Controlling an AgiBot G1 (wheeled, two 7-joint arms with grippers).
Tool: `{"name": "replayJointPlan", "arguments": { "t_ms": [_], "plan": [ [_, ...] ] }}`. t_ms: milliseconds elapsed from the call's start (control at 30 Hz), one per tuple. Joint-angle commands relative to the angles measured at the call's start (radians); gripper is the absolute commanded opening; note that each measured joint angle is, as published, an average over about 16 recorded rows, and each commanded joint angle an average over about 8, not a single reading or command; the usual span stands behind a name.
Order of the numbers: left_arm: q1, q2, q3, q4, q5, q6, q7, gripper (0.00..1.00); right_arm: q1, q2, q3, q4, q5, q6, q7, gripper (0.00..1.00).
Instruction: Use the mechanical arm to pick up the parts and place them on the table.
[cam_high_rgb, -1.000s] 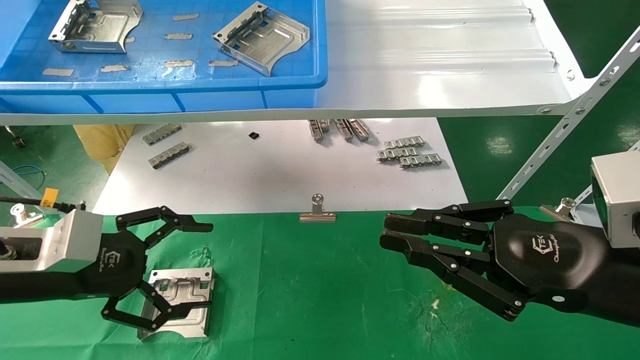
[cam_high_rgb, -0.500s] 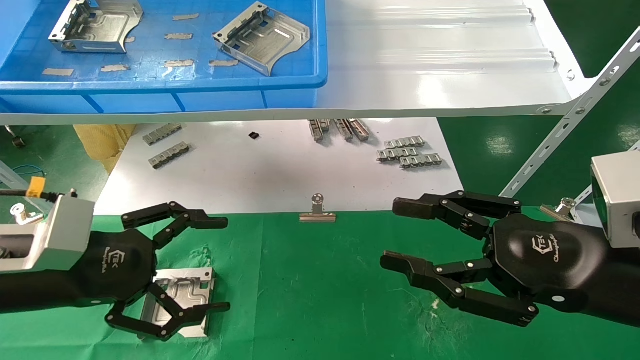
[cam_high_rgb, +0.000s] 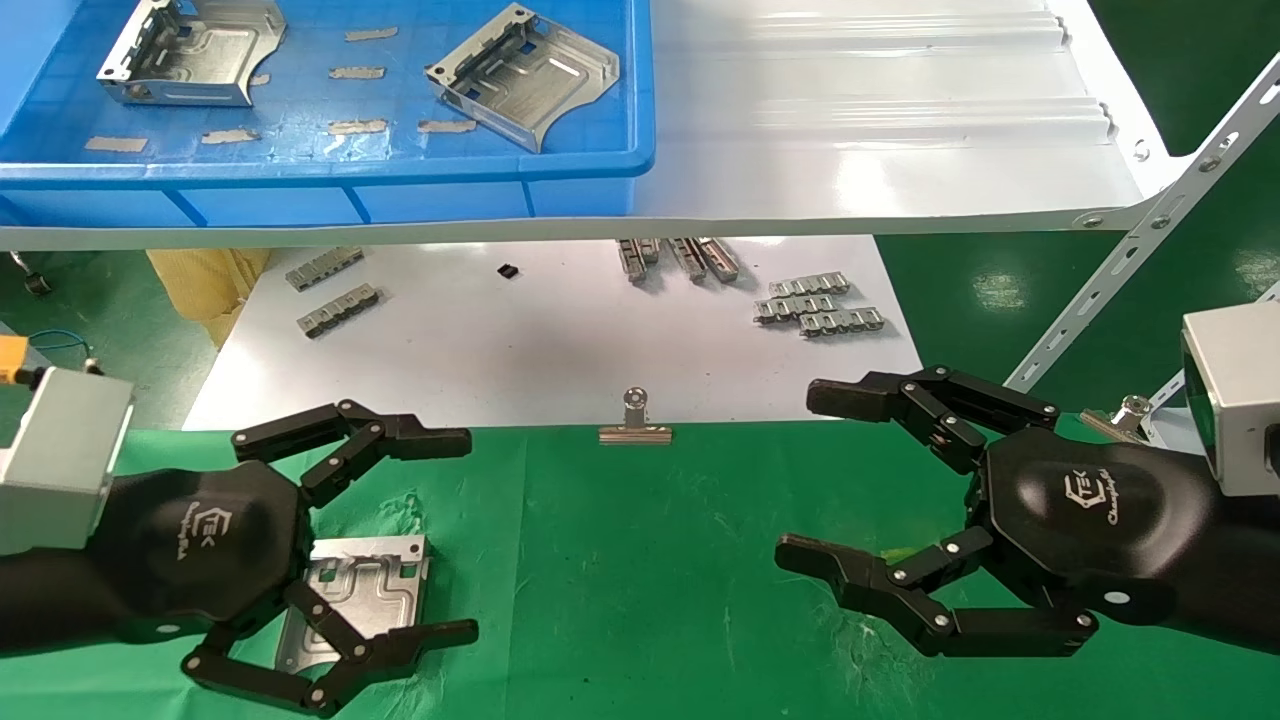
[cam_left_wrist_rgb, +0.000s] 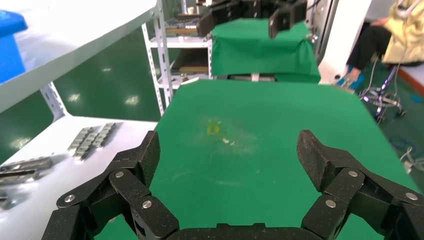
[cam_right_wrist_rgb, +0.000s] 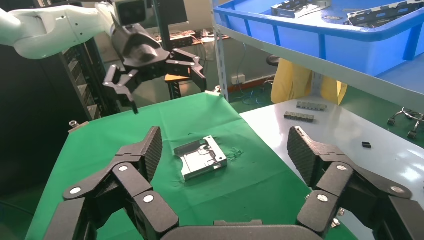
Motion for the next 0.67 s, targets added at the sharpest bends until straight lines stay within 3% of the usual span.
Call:
{"name": "replayJointPlan", "arguments": {
  "t_ms": [33,400,667],
  "plan": [
    [0.019,-0.001,-0.025,-0.023,-0.006,-0.002,-0.024,1.00,0.000,0.000,0.000,0.000,0.000,0.000,0.000,1.00],
    [0.113,-0.008,-0.150,-0.141,-0.035,-0.012,-0.146,1.00,0.000,0.000,0.000,0.000,0.000,0.000,0.000,1.00],
    [0.133,-0.010,-0.176,-0.165,-0.042,-0.015,-0.162,1.00,0.000,0.000,0.000,0.000,0.000,0.000,0.000,1.00]
  ]
}}
